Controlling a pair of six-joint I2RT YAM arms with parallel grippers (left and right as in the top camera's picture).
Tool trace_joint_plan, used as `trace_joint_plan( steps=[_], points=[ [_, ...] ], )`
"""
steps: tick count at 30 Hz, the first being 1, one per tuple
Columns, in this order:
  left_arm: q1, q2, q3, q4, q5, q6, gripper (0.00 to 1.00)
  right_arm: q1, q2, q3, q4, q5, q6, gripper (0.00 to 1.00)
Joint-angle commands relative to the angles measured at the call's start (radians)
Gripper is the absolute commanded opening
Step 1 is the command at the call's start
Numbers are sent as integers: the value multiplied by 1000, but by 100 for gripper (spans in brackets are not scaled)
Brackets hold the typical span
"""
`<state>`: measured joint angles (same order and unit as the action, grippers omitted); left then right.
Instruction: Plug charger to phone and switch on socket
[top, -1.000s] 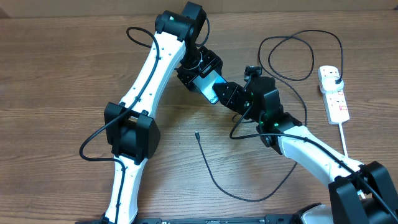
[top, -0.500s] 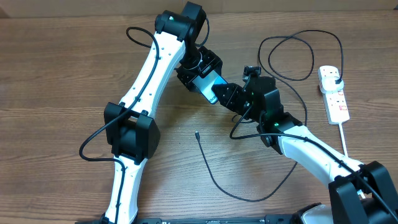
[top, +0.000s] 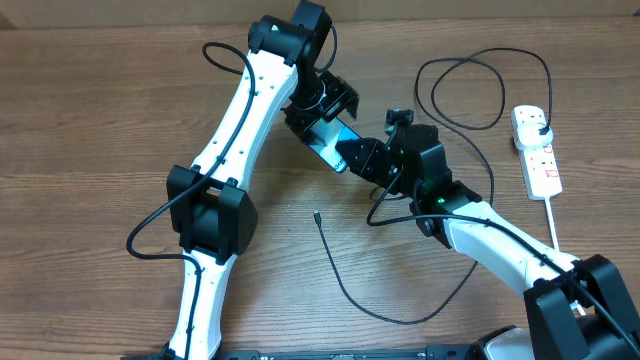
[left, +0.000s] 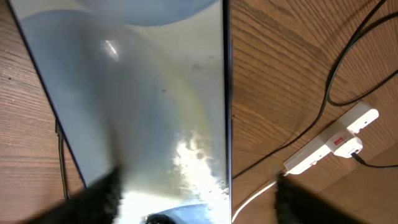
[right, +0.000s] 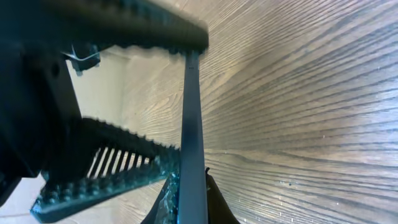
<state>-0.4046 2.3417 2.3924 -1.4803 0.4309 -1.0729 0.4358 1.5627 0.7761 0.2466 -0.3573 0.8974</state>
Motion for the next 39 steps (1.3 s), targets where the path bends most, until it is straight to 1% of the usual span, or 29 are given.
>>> trace_joint_plan(
  steps=[1, 8, 10, 14, 16, 18, 22, 24, 29, 34, 37, 39],
  points=[
    [3, -8, 13, 3, 12, 11, 99, -6, -14, 20, 21, 14, -7, 4],
    [19, -51, 13, 27, 16, 129, 100, -47, -14, 20, 21, 11, -6, 4],
    [20, -76, 13, 25, -22, 164, 100, -76, -18, 20, 20, -29, 3, 4],
    [20, -144, 13, 7, -131, 242, 100, -146, -42, 20, 9, -126, 66, 4],
    [20, -179, 13, 1, -154, 287, 100, -177, -59, 20, 9, -175, 79, 4],
    [20, -220, 13, -26, -210, 308, 100, -198, -77, 20, 6, -217, 80, 4],
    [5, -299, 12, -96, -365, 349, 100, -221, -115, 20, -45, -241, 79, 4],
    [3, -330, 11, -121, -376, 385, 100, -222, -136, 20, -63, -241, 79, 4],
    [-2, -380, 11, -138, -375, 401, 100, -221, -192, 20, -73, -267, 79, 4],
    [-40, -407, -5, -141, -395, 423, 100, -223, -236, 20, -102, -285, 79, 4],
    [-60, -431, -74, -137, -424, 423, 100, -223, -251, 20, -150, -285, 67, 4],
    [-62, -461, -160, -109, -429, 423, 100, -223, -254, 20, -180, -286, 62, 4]
  ],
)
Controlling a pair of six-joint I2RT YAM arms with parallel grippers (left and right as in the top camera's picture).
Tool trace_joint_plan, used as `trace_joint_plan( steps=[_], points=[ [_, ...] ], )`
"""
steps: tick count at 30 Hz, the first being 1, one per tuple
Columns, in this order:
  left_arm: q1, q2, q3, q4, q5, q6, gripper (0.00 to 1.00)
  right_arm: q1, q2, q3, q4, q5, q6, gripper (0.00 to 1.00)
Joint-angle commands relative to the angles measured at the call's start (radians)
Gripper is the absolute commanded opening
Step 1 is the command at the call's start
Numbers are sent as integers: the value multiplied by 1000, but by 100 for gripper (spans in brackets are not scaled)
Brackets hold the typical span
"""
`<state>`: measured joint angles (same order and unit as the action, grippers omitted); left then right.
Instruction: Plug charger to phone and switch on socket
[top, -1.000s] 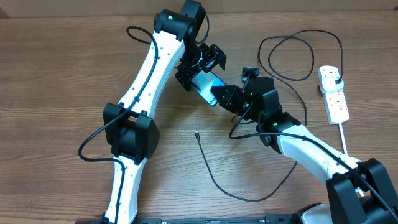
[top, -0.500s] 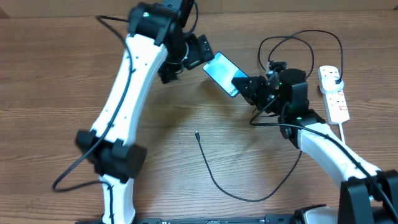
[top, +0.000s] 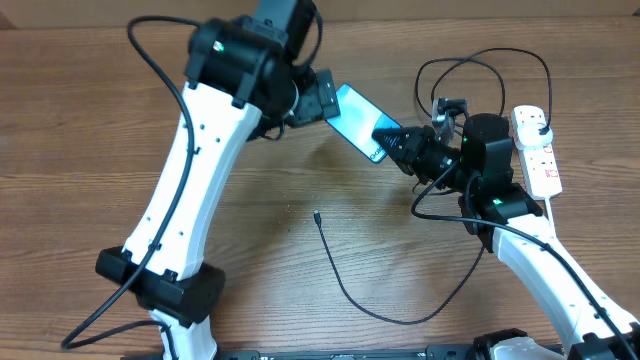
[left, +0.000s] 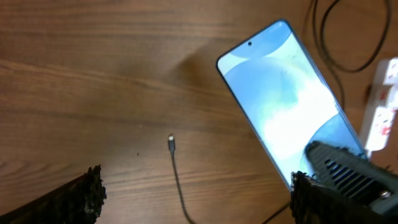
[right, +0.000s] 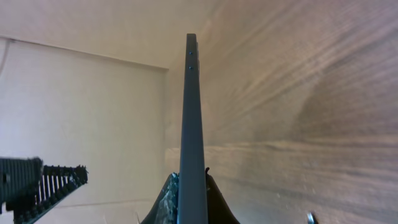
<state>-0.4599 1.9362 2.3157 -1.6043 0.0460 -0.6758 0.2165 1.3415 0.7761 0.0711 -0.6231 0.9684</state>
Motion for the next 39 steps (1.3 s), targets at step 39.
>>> trace_joint_plan(
  steps=[39],
  points=[
    [195, -346, -1448, 1917, 589, -606, 100, 114, 189, 20, 304, 66, 319, 4]
  ],
)
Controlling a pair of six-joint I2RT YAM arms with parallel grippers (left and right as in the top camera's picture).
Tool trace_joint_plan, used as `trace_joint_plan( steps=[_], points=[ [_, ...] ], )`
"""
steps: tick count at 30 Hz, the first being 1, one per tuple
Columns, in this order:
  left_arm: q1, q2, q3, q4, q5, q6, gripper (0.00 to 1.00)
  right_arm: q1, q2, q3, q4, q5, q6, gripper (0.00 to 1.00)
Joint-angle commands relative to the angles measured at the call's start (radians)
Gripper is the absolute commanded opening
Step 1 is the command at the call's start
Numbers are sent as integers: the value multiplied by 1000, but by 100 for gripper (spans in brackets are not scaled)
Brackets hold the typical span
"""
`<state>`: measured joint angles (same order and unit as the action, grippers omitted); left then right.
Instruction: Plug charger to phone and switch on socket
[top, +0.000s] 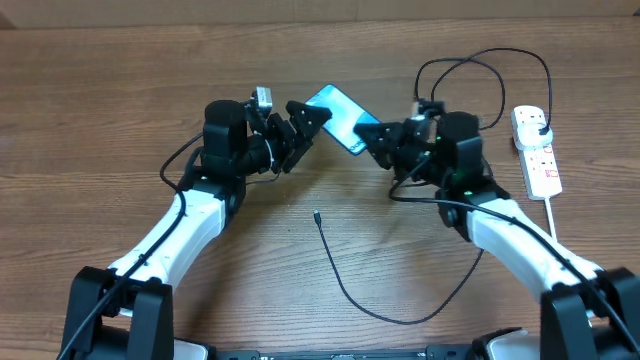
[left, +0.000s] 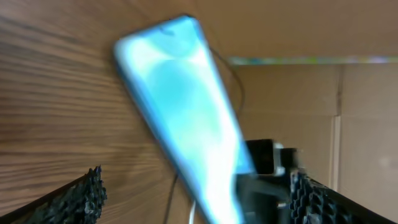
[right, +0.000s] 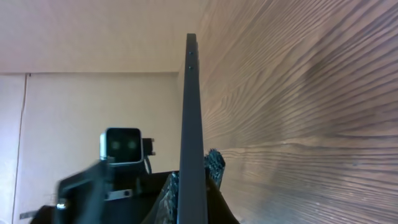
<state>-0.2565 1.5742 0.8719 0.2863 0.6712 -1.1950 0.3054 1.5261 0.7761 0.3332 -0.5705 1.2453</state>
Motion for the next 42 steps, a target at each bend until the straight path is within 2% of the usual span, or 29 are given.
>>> trace_joint_plan(
  steps=[1, 6, 16, 20, 22, 23, 25, 38, 42],
  points=[
    [-9, 18, -4, 38, -43, -95, 99, 34, 8, 20, 52, 24, 47, 4],
    [-9, 22, -4, 74, -90, -161, 99, 61, 10, 20, 95, 45, 65, 4],
    [-9, 22, -4, 245, -97, -269, 100, 73, 10, 20, 172, 45, 120, 4],
    [-8, 22, -4, 278, -71, -280, 95, 73, 10, 20, 178, 45, 120, 4],
    [-9, 22, -4, 295, -61, -280, 89, 75, 10, 20, 179, 42, 120, 4],
    [-9, 22, -4, 303, -56, -287, 78, 77, 10, 20, 179, 42, 120, 4],
    [-9, 22, -4, 319, -47, -306, 69, 82, 10, 20, 179, 43, 119, 4],
    [-9, 23, -4, 386, -16, -334, 72, 115, 10, 20, 245, 53, 115, 4],
    [-8, 23, -4, 404, -14, -347, 68, 116, 17, 20, 241, 54, 116, 4]
  ],
)
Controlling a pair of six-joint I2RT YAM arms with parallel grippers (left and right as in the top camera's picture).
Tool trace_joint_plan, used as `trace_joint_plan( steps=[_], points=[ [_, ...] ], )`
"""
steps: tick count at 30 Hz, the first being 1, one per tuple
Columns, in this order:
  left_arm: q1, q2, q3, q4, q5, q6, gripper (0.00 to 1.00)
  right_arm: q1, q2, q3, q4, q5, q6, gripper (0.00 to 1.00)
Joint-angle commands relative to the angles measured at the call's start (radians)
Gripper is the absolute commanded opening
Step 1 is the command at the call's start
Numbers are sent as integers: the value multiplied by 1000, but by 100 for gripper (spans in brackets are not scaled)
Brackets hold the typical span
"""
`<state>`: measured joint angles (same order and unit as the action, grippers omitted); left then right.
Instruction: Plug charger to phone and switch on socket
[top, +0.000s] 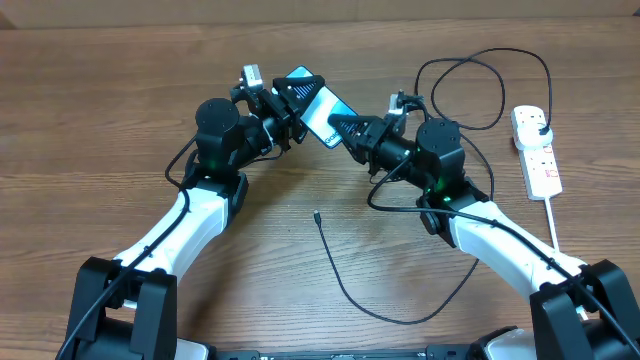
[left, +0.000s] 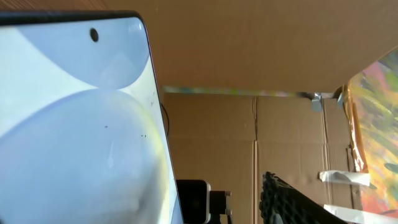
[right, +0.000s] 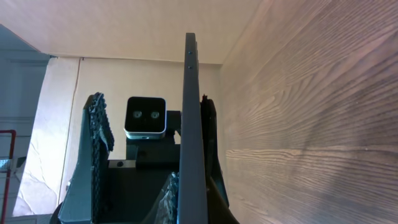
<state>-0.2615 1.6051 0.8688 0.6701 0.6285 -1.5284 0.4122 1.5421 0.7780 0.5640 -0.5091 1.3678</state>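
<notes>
The phone (top: 318, 106), its screen lit blue, is held off the table, tilted. My right gripper (top: 340, 130) is shut on its lower end; in the right wrist view the phone (right: 191, 106) stands edge-on out of the pads (right: 174, 196). My left gripper (top: 292, 98) is open, with the phone's top end between its fingers. One finger (right: 96, 149) stands well off the phone, the other (right: 209, 124) close beside it. The screen (left: 74, 124) fills the left wrist view. The charger cable's tip (top: 316, 214) lies loose on the table. The white power strip (top: 538, 155) lies at the right edge.
The black cable (top: 370, 305) loops across the front middle of the wooden table (top: 90, 130) and coils at the back right (top: 470, 85) up to a plug (top: 536, 122) in the strip. A white lead (top: 553, 222) runs forward from the strip.
The phone, still in my right gripper, has shifted a little left. My left gripper, then just left of the phone's top end, now has that end between its open fingers.
At first both grippers were at the phone mid-table, the right shut on it, the left's open fingers either side. Then the left arm was high and off the phone, which the right held farther right. Later the left gripper faced it from the left; now it straddles the top end.
</notes>
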Motion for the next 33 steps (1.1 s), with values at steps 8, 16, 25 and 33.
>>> trace_joint_plan(
  steps=[8, 16, 25, 33],
  points=[
    [-1, -8, -1, 19, 43, -14, 51, 10, 5, 18, 11, -8, -7, 4],
    [-1, -8, -1, 14, 45, -13, 34, 10, 5, 18, 11, -17, -6, 4],
    [0, -8, -1, 14, 44, -13, 16, 10, 5, 18, 11, -20, -3, 4],
    [0, -8, -1, -13, 37, -22, 4, 9, 5, 18, 11, -49, -18, 13]
  ],
)
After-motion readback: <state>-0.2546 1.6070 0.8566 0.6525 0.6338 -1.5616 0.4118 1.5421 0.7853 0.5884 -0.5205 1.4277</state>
